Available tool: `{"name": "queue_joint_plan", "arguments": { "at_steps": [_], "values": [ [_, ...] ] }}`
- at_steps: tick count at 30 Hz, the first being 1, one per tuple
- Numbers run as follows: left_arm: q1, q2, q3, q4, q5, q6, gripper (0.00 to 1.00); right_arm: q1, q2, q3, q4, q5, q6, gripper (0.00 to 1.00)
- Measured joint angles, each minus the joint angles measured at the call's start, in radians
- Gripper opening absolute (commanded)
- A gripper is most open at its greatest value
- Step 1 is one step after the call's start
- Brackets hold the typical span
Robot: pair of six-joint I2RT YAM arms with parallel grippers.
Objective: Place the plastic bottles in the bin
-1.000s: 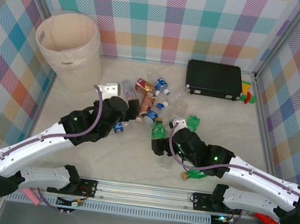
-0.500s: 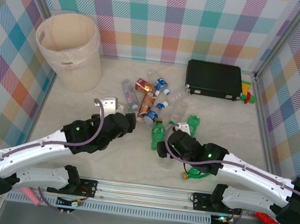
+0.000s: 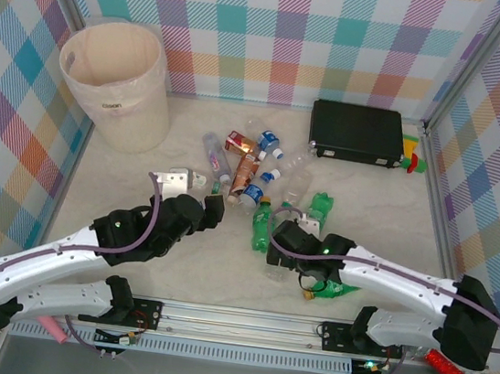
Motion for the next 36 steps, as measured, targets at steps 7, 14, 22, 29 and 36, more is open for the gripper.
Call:
{"name": "queue_joint_plan", "arguments": {
  "at_steps": [7, 14, 22, 29, 36],
  "values": [
    [0.0, -0.042, -0.03, 0.013, 0.01, 0.022, 1.0, 0.0, 0.082, -0.014, 0.026, -0.048, 0.103, 0.82],
    [0.0, -0.089, -0.051, 0.023, 0.01, 0.027, 1.0, 0.0, 0.12, -0.029, 0.08, -0.07, 0.146, 0.75],
    [0.0, -0.095, -0.051, 0.023, 0.011, 0.026, 1.0, -0.001, 0.167, -0.029, 0.113, -0.096, 0.129, 0.79],
    [0.0, -0.082, -0.051, 0.019, 0.014, 0.024, 1.0, -0.007, 0.209, -0.029, 0.14, -0.111, 0.06, 0.77],
    [0.0, -0.066, -0.04, -0.016, 0.021, 0.007, 1.0, -0.019, 0.218, -0.029, 0.157, -0.11, 0.023, 0.71]
  ]
}}
